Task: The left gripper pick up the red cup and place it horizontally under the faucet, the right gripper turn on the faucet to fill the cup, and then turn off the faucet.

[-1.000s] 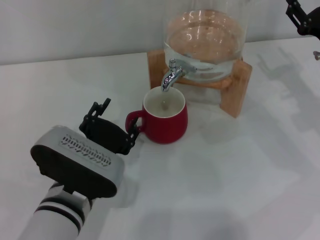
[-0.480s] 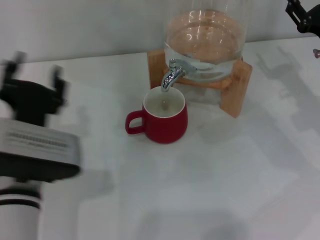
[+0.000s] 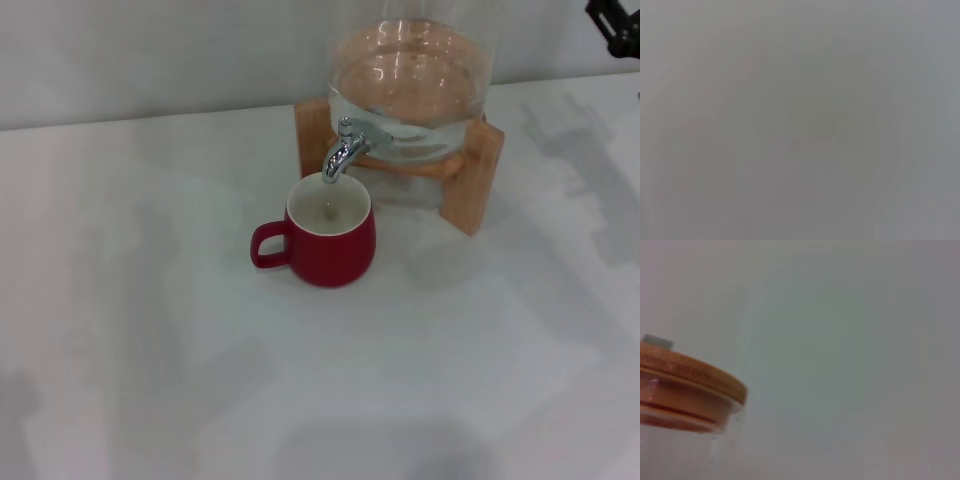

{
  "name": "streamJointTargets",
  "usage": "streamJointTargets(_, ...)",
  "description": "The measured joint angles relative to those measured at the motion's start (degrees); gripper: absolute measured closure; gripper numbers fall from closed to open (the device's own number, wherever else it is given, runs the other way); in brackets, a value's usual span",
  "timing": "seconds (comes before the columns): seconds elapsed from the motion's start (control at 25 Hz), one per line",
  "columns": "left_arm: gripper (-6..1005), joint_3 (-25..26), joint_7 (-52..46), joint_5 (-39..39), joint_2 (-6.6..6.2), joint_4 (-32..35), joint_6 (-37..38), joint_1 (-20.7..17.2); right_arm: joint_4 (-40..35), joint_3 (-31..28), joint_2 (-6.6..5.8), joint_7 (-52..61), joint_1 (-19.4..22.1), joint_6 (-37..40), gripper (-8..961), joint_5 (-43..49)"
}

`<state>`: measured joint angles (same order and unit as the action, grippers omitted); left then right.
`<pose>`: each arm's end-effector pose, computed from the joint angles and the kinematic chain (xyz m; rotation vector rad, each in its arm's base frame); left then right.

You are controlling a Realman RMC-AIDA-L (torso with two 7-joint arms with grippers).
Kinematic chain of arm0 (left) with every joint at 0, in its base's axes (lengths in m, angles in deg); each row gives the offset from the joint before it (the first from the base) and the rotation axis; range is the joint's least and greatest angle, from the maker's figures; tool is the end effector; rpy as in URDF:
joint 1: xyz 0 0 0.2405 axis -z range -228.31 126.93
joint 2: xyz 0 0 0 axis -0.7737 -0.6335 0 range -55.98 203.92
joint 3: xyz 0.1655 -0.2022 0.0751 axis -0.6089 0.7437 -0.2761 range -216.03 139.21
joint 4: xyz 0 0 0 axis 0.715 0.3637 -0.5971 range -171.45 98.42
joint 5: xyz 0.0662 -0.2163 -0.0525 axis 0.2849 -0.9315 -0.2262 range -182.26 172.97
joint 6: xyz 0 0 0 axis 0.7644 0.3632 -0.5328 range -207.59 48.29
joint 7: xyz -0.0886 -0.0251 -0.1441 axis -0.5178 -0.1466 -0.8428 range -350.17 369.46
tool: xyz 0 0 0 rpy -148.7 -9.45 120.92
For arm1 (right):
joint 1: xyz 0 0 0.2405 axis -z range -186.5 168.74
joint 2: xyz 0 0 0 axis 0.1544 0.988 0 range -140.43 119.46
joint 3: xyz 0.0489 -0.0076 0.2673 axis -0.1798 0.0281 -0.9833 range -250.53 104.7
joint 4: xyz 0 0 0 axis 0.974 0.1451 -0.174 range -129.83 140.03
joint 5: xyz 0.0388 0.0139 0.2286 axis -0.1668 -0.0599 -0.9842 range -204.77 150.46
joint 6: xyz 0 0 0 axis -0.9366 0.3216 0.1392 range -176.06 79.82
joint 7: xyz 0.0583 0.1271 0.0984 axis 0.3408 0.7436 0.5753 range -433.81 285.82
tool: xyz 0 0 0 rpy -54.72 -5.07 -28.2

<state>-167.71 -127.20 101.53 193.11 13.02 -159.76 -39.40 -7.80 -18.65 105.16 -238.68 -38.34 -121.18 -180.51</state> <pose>-0.2832 0.3421 0.0252 -0.9934 -0.3177 -0.5444 0.3232 0.4234 0.0725 -1.4877 0.2099 0.7998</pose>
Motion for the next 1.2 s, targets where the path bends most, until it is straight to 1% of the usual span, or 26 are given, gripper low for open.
streamJointTargets(0.08,302,2.0,-11.0,3.5,-0.17,-2.7,-0.4,-0.9,0.1,0.0,-0.05,0.0,0.1,0.0,263,-1.2)
streamJointTargets(0.2,302,3.8,-21.4,8.2,-0.27,-6.8,-0.3,-1.1,0.1,-0.8,-0.19,0.1,0.2,0.0,263,-2.2)
streamJointTargets(0.32,302,4.1,-26.2,10.2,-0.27,-10.2,-0.2,0.0,0.1,-3.1,-0.23,0.1,0.1,0.1,263,-2.3)
streamJointTargets(0.36,302,4.1,-26.2,10.2,-0.27,-10.2,-0.2,0.0,0.1,-3.9,-0.26,0.1,0.1,0.2,263,-2.3)
streamJointTargets(0.4,302,4.3,-27.3,10.3,-0.24,-12.1,0.1,1.0,0.2,-4.7,-0.29,0.1,0.0,0.4,263,-2.3)
streamJointTargets(0.52,302,4.6,-27.4,10.1,-0.18,-13.0,0.4,1.4,0.2,-6.6,-0.32,0.1,-0.2,0.5,263,-2.3)
streamJointTargets(0.72,302,5.0,-27.9,9.7,-0.26,-14.8,0.7,1.9,0.0,-11.3,-0.35,3.2,-0.2,-1.7,263,-2.4)
streamJointTargets(0.88,302,5.5,-28.1,9.7,-0.29,-15.8,0.7,2.1,0.0,-14.0,-0.55,11.1,0.7,-4.5,263,-2.4)
streamJointTargets(1.08,303,7.5,-28.0,9.6,-0.31,-16.3,1.3,2.1,-0.3,-13.8,-0.72,22.4,3.7,-10.0,263,-2.1)
streamJointTargets(1.12,303,7.7,-28.1,9.6,-0.30,-16.3,1.3,2.1,-0.3,-13.8,-0.72,22.4,3.7,-10.0,263,-2.1)
streamJointTargets(1.2,303,8.0,-28.2,9.6,-0.28,-16.1,1.5,1.9,-0.2,-13.4,-0.77,25.9,4.7,-12.3,263,-1.6)
